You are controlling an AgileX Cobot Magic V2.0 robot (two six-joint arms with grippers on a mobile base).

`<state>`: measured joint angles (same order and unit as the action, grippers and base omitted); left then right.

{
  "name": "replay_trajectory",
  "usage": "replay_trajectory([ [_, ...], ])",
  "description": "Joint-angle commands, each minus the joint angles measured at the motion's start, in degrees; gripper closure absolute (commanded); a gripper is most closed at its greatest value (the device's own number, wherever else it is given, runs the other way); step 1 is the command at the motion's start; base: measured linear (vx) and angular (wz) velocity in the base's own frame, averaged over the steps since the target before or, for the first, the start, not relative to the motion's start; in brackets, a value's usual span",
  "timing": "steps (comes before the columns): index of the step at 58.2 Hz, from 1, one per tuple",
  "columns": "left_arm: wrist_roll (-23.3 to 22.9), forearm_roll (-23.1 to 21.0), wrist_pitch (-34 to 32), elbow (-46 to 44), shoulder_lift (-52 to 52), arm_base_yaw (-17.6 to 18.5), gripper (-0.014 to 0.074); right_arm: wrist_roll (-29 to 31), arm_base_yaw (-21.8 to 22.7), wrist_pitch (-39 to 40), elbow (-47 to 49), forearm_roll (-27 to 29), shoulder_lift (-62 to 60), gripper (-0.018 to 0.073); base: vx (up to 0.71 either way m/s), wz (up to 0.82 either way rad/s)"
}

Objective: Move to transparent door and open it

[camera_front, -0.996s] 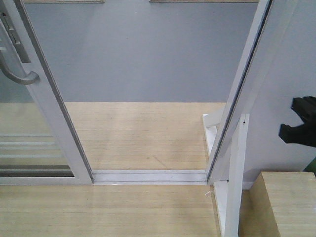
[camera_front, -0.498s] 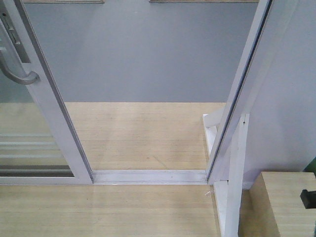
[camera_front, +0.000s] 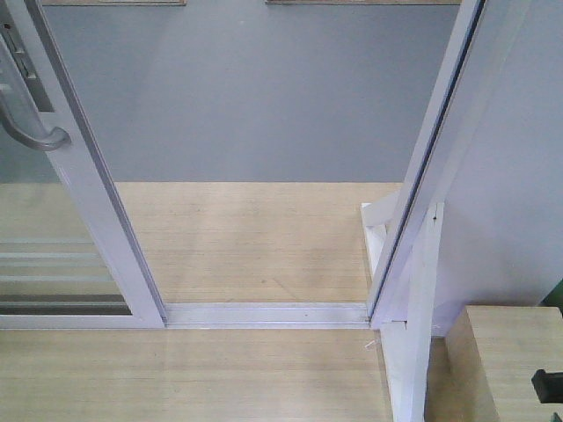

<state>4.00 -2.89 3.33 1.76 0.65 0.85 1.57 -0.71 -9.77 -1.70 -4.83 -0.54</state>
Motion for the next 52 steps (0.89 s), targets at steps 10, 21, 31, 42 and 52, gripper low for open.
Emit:
replay_trajectory([
  [10, -0.4, -0.4, -4.4, 0.9, 0.2, 0.3, 0.0603, -1.2, 4.8, 7.5, -0.3, 1.0, -1.0, 0.0566, 0.00, 0.00],
  [21, -0.4, -0.4, -4.4, 0.9, 0.2, 0.3, 0.0603, -1.2, 4.8, 7.1, -0.2, 0.9, -0.9, 0.0566, 0.00, 0.00],
  [31, -0.4, -0.4, -4.4, 0.9, 0.2, 0.3, 0.0603, -1.2, 4.8, 7.1, -0.2, 0.9, -0.9, 0.0566, 0.00, 0.00],
  [42, -0.4, -0.4, -4.4, 0.9, 0.2, 0.3, 0.0603, -1.2, 4.8, 7.1, -0.2, 0.9, -0.9, 0.0566, 0.00, 0.00],
  [52, -0.4, -0.4, -4.4, 0.9, 0.2, 0.3, 0.0603, -1.2, 4.8, 7.1, -0.2, 0.9, -0.9, 0.0566, 0.00, 0.00],
])
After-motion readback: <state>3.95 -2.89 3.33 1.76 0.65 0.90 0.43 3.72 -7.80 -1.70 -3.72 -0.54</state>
